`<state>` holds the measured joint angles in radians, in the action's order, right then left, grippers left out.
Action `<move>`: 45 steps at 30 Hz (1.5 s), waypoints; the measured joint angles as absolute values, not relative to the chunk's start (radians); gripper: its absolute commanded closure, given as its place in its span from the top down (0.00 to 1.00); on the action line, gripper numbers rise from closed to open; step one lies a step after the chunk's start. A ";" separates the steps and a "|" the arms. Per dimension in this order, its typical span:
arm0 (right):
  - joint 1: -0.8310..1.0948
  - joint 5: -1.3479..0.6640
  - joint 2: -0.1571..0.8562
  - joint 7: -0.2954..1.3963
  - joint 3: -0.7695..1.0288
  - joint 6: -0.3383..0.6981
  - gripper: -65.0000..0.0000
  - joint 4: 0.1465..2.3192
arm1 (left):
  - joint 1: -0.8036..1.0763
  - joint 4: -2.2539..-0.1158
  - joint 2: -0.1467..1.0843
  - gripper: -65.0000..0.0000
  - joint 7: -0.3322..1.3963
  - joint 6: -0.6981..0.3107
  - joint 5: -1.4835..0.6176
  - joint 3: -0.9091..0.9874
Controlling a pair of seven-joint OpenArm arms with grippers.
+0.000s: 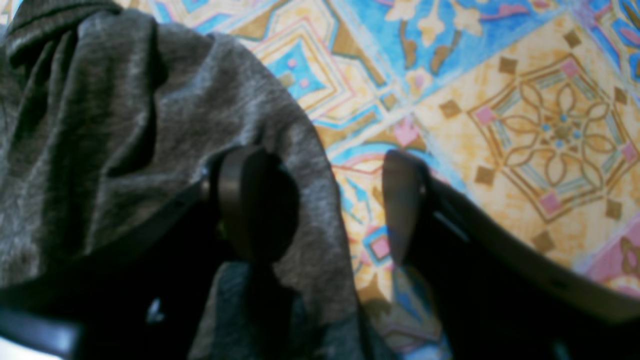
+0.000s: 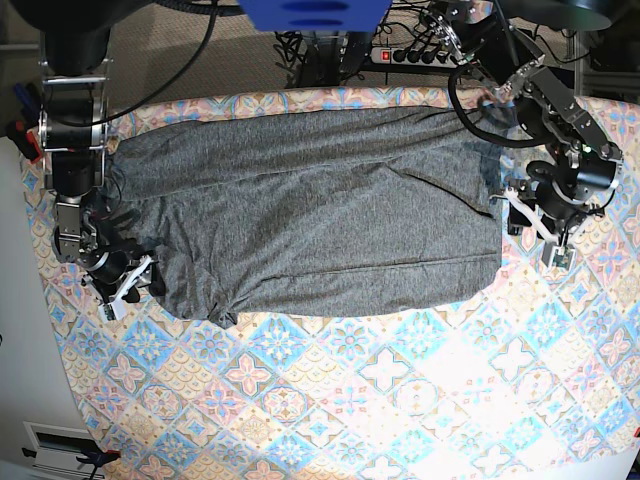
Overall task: Layout the t-shirt on the table in an organized manner, then fold the t-shirt properly
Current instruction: 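Grasp the shirt's middle with both grippers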
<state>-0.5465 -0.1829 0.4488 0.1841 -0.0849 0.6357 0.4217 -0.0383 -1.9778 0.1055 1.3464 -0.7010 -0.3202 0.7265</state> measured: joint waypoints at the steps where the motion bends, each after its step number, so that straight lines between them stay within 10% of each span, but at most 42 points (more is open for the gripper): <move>1: -0.546 -0.183 0.448 0.184 -0.091 0.633 0.38 0.423 | -0.056 -1.977 0.106 0.45 1.348 -0.700 -0.312 0.727; 7: -0.546 -0.208 0.446 0.221 -0.091 0.634 0.00 0.424 | -0.124 -1.951 0.111 0.45 1.336 -0.700 -0.213 0.725; 25: -0.298 -0.132 0.423 0.659 0.202 0.658 0.00 1.053 | -0.118 -1.785 0.111 0.45 1.340 -0.697 -0.179 0.683; 45: -0.049 -0.146 0.383 0.741 0.416 0.658 0.00 1.541 | -0.107 -1.771 0.111 0.45 1.339 -0.700 -0.179 0.592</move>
